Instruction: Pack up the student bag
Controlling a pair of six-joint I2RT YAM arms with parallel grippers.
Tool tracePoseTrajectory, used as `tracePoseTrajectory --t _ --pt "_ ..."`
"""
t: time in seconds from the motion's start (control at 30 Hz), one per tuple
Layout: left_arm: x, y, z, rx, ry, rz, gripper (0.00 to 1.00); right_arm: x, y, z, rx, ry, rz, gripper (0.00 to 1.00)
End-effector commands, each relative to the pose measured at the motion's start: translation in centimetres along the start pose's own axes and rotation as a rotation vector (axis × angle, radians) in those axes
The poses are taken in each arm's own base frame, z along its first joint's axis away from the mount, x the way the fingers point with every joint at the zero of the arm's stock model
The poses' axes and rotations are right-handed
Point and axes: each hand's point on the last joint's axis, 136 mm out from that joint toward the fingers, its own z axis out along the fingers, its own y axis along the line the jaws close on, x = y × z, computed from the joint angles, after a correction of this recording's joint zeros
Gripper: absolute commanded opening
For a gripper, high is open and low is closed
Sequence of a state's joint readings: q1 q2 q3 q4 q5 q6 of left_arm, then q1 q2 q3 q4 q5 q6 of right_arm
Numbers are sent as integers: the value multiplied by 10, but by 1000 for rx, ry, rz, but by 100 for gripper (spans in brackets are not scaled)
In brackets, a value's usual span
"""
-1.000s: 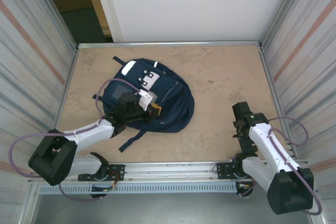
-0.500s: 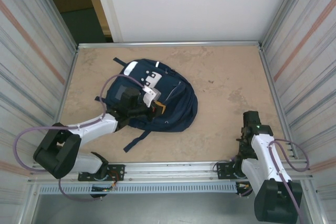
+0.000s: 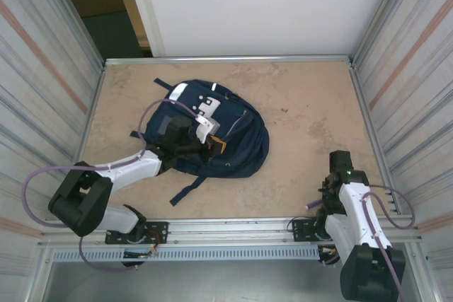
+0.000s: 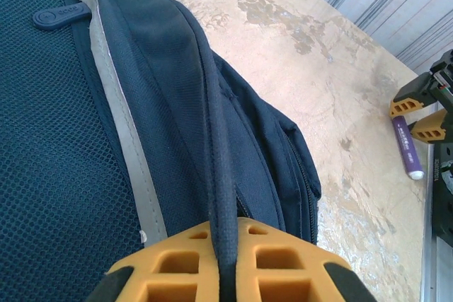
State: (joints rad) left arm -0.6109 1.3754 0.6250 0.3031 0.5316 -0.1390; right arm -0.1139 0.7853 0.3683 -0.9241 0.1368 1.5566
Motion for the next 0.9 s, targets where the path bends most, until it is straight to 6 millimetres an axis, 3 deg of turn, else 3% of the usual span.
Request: tracePoseTrajectory --t 0.0,0.2,0.4,0.47,0.53,0.7,0.77,0.87 --pt "-25 -21 -6 65 -62 68 5 8 9 -3 -24 29 -103 24" --pt "-35 -23 -15 40 -81 103 5 28 22 -12 -86 95 -197 8" --pt "-50 -24 -27 21 -120 149 6 51 59 -50 -248 161 -336 2" --pt "-55 -27 -31 40 -136 164 5 75 90 -73 -399 201 -479 1" --pt "-60 -28 -36 48 -151 166 5 111 115 -100 -525 279 -657 1" --pt "-70 -28 -49 33 -219 195 5 196 150 -164 -654 433 -1002 3" --pt "-74 -28 -55 25 -242 210 5 229 161 -182 -706 487 -1061 1" --pt "-77 -28 -61 4 -282 237 4 272 176 -194 -758 602 -1047 1"
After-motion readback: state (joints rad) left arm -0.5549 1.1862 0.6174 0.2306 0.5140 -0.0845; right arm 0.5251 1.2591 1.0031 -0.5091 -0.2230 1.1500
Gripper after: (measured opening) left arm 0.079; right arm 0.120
